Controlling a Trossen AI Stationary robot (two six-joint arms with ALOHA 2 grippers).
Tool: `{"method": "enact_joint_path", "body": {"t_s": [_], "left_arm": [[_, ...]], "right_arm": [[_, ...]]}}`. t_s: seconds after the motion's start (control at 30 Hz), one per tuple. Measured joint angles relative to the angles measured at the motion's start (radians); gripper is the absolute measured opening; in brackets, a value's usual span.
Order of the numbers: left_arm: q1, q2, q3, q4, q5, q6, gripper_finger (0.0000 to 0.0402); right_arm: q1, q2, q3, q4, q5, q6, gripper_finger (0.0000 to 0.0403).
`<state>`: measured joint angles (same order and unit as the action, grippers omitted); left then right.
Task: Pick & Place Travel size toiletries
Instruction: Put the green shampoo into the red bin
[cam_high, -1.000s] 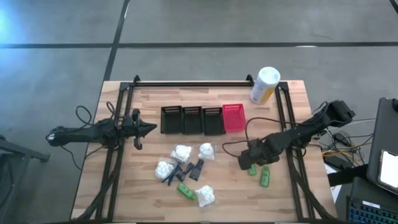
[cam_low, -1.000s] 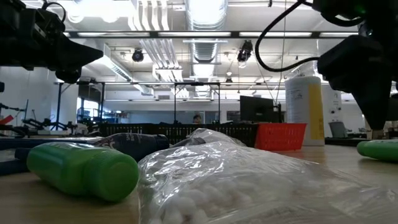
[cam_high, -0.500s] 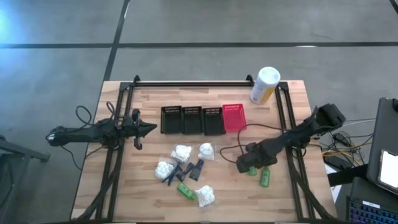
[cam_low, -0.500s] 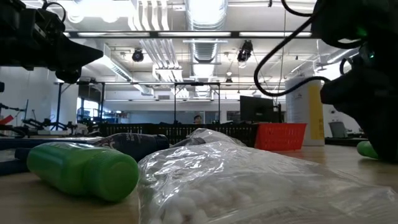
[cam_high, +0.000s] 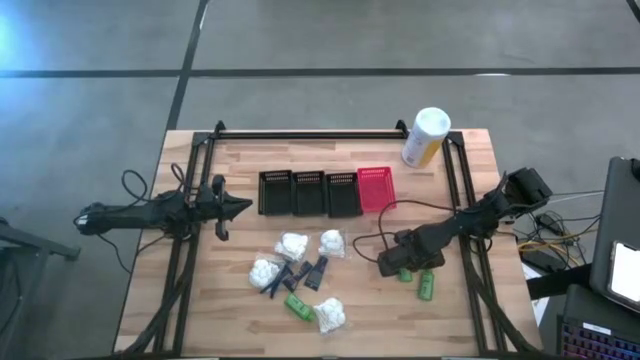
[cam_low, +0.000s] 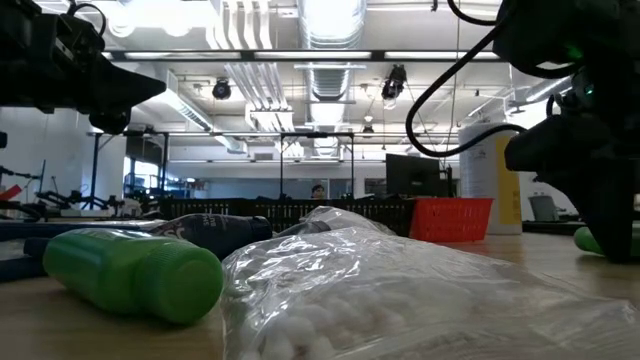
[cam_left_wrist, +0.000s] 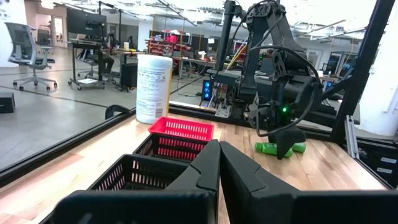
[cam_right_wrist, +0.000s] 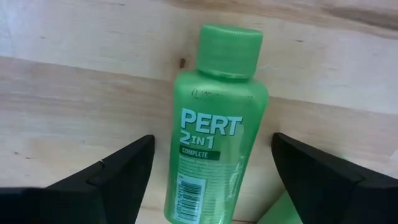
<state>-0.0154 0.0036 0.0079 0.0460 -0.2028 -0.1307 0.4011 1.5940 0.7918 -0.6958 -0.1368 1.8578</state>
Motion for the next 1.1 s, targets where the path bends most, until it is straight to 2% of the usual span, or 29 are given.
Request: {"method": "enact_joint_path", "body": {"t_s": [0.27,0.47,0.63,0.77,0.93,1.03,1.1], "left_arm": [[0.0,0.0,0.0,0.0,0.0,0.0,0.0012],[0.0,0.0,0.0,0.0,0.0,0.0,0.0012],[0.0,0.0,0.0,0.0,0.0,0.0,0.0012],[0.0,0.0,0.0,0.0,0.0,0.0,0.0012],[0.0,0.0,0.0,0.0,0.0,0.0,0.0012],[0.0,0.0,0.0,0.0,0.0,0.0,0.0012],[0.0,0.0,0.0,0.0,0.0,0.0,0.0012]], "right_arm": [[0.0,-0.001,0.002,0.006,-0.004,0.006,0.0251],[0.0,0.0,0.004,0.004,-0.002,-0.008,0.0175],[0.0,0.0,0.043,0.003,0.067,-0.052,0.0116],[-0.001,-0.001,0.123,-0.012,0.159,-0.091,0.0105],[-0.031,-0.002,0.279,-0.152,0.276,-0.16,0.0107],[-0.078,-0.003,0.371,-0.244,0.337,-0.222,0.0107],[-0.138,-0.003,0.42,-0.29,0.342,-0.292,0.0107]]}}
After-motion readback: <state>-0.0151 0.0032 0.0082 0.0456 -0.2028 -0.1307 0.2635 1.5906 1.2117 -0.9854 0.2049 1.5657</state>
